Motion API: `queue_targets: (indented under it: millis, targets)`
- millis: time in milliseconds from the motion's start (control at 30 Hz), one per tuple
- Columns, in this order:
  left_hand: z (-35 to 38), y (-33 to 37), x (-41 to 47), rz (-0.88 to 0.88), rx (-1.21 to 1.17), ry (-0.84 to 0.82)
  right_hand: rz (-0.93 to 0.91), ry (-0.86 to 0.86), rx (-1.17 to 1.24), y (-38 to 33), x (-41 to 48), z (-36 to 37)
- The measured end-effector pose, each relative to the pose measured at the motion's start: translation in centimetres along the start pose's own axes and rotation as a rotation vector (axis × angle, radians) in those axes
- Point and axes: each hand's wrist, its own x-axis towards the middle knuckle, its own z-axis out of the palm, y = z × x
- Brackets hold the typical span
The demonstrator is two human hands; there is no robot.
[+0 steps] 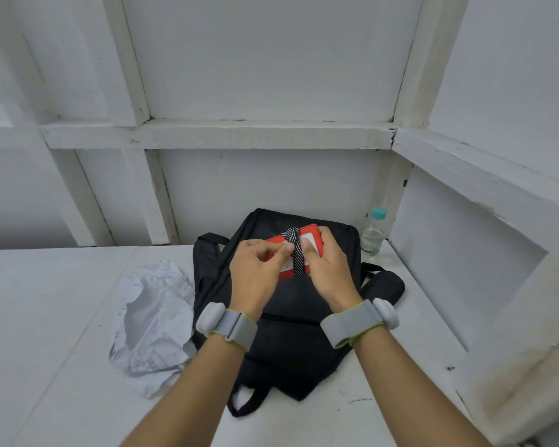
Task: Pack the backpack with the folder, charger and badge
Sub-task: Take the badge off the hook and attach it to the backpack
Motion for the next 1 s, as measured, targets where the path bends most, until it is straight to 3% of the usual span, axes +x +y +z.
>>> queue_targets:
  millis: [100,267,433,700,833,1000]
  targets:
    - [-0.3,-0.6,0.4,-0.175,-0.075,0.032,0.042,-0.025,0.123,1.0,0.2,0.3]
    - [-1.7,-0.6,0.1,-0.338,-0.443,-0.328,-0.042,-0.11,-0.002,1.9,0.8,0.0]
    - [-2.3,-2.2,0.0,-0.375,-0.366,-0.119,0.102,-0.168,-0.369,3.9,0.7,0.3]
    - [-3.9,-4.1,-0.2,-0.437,-0.406,-0.033,-0.08,-0.771,-0.934,6.7,-0.6,0.9]
    - [-4.4,-4.1,-0.2,-0.429,-0.413,-0.041,-0.163,-0.772,-0.934,7.0,-0.3,1.4]
    - [-5.4,-4.8,-0.4,-0.441,-0.423,-0.096,-0.151,-0.626,-0.917,6.2,0.2,1.6]
